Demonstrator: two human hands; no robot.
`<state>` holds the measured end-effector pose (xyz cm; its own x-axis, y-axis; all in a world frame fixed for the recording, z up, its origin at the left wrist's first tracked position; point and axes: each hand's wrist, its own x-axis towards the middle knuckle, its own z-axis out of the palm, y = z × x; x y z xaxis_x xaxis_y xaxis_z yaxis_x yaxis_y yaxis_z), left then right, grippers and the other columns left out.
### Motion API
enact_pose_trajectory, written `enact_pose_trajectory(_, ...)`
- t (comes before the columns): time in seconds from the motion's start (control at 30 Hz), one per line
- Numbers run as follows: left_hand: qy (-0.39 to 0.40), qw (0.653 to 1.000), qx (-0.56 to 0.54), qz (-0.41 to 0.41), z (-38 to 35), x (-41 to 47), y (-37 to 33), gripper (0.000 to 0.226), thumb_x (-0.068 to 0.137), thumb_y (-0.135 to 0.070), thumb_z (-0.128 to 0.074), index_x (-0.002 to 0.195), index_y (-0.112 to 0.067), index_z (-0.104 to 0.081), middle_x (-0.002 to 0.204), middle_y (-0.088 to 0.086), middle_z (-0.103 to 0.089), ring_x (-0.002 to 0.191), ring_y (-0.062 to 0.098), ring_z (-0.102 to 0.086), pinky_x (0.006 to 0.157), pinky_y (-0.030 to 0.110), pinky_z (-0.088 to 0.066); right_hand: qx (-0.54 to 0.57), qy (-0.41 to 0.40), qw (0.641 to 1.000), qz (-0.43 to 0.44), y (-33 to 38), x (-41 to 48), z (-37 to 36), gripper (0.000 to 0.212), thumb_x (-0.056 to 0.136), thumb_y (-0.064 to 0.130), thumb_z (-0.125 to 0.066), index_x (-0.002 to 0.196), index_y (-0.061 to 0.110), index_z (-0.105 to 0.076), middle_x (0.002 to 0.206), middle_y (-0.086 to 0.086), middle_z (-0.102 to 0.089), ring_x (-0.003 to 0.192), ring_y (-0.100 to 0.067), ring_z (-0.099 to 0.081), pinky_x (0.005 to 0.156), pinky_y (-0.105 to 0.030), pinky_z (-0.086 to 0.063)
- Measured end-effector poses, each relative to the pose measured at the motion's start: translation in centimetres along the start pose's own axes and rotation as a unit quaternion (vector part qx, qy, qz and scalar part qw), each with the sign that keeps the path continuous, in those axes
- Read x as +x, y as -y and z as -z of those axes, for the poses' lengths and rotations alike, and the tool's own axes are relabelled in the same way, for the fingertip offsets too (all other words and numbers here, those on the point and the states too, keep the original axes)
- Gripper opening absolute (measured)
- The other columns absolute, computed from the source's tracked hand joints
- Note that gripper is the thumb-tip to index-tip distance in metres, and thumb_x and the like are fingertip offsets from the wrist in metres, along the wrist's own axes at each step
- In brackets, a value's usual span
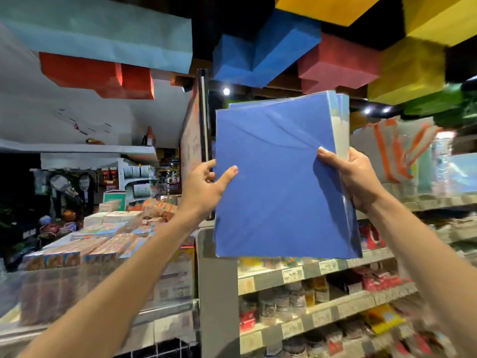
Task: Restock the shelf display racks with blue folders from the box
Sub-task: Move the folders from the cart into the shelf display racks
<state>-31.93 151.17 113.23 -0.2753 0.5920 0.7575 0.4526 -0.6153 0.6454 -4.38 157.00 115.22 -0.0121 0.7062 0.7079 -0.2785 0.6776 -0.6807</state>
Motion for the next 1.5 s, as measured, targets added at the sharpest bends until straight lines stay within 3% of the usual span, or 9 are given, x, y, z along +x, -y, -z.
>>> enact_pose_trajectory(0.13,0.017,0.999,0.049,-0.019,-5.1,1.3,-0.2,0.046,0.091,-0.036,-0.072,0.132,-0.018,-0.062,0.115,0.001,-0.070,0.085,0.003,-0.066,0.078,0.019,-0.052,-0.044,-0.065,0.996,0.043,0.7,2.0,4.5,0.021,0.088,0.021,-0.075,0.103,0.009,-0.066,0.072,0.010,-0.071,0.058,-0.002,-0.063,0.052,-0.019,-0.051)
enact_pose_trajectory(0.3,0.049,0.992,0.107,-0.040,-9.3,3.0,0.7,0.042,0.093,-0.035,-0.069,0.132,-0.020,-0.062,0.125,0.003,-0.067,0.102,0.018,-0.068,0.096,0.042,-0.054,-0.111,-0.123,0.981,0.099,0.5,4.4,6.6,0.035,0.083,0.028,-0.080,0.111,0.009,-0.069,0.096,-0.001,-0.071,0.073,-0.003,-0.065,0.064,-0.020,-0.054)
enact_pose_trajectory(0.47,0.061,0.976,0.205,-0.036,-12.1,5.8,3.1,0.043,0.094,-0.040,-0.063,0.134,-0.024,-0.059,0.133,0.003,-0.065,0.121,0.025,-0.061,0.105,0.046,-0.046,-0.205,-0.177,0.946,0.176,-0.8,6.8,5.9,0.031,0.084,0.033,-0.078,0.105,0.012,-0.068,0.088,0.003,-0.067,0.074,-0.005,-0.058,0.062,-0.015,-0.043)
enact_pose_trajectory(0.67,0.050,0.942,0.320,-0.086,-12.7,10.4,5.7,0.044,0.097,-0.036,-0.057,0.138,-0.022,-0.054,0.131,0.010,-0.065,0.123,0.032,-0.058,0.104,0.045,-0.040,-0.266,-0.230,0.906,0.235,-0.5,10.3,3.2,0.029,0.087,0.027,-0.075,0.105,0.005,-0.067,0.089,-0.004,-0.066,0.077,-0.015,-0.058,0.056,-0.001,-0.035)
enact_pose_trajectory(0.83,0.067,0.904,0.407,-0.118,-13.2,14.5,7.5,0.050,0.098,-0.036,-0.055,0.146,-0.024,-0.045,0.137,0.012,-0.059,0.126,0.033,-0.053,0.104,0.046,-0.035,-0.254,-0.264,0.898,0.242,-0.9,14.9,1.3,0.034,0.085,0.032,-0.075,0.102,0.004,-0.067,0.091,-0.008,-0.069,0.080,-0.020,-0.061,0.066,-0.022,-0.040)
enact_pose_trajectory(1.07,0.030,0.907,0.407,-0.107,-15.7,19.0,9.4,0.078,0.097,-0.043,-0.056,0.159,-0.018,-0.017,0.136,0.017,-0.057,0.126,0.037,-0.054,0.106,0.049,-0.036,-0.237,-0.259,0.900,0.257,-3.2,20.5,-0.4,0.030,0.088,0.031,-0.072,0.097,0.004,-0.065,0.083,-0.004,-0.064,0.070,-0.018,-0.055,0.050,-0.002,-0.030)
enact_pose_trajectory(1.23,-0.003,0.924,0.374,-0.075,-16.9,21.7,11.0,0.085,0.095,-0.052,-0.056,0.161,-0.019,-0.012,0.139,0.016,-0.056,0.126,0.037,-0.053,0.109,0.049,-0.037,-0.193,-0.236,0.925,0.228,-7.0,24.6,-1.1,0.029,0.090,0.032,-0.069,0.100,0.005,-0.063,0.086,-0.004,-0.061,0.087,-0.023,-0.055,0.062,-0.018,-0.031)
enact_pose_trajectory(1.4,-0.003,0.933,0.355,-0.053,-17.9,22.5,12.4,0.078,0.098,-0.052,-0.051,0.161,-0.026,-0.014,0.142,0.011,-0.057,0.129,0.033,-0.053,0.104,0.043,-0.040,-0.161,-0.194,0.945,0.209,-10.2,27.9,-2.2,0.028,0.091,0.029,-0.068,0.104,0.004,-0.063,0.088,-0.005,-0.059,0.084,-0.021,-0.051,0.063,-0.016,-0.030)
enact_pose_trajectory(1.5,-0.006,0.931,0.360,-0.055,-17.6,22.8,13.0,0.073,0.099,-0.053,-0.047,0.161,-0.032,-0.013,0.122,0.010,-0.068,0.115,0.033,-0.060,0.091,0.041,-0.042,-0.144,-0.182,0.952,0.198,-11.7,29.2,-3.4,0.029,0.091,0.029,-0.069,0.104,0.003,-0.064,0.092,-0.009,-0.064,0.082,-0.019,-0.051,0.063,-0.017,-0.030)
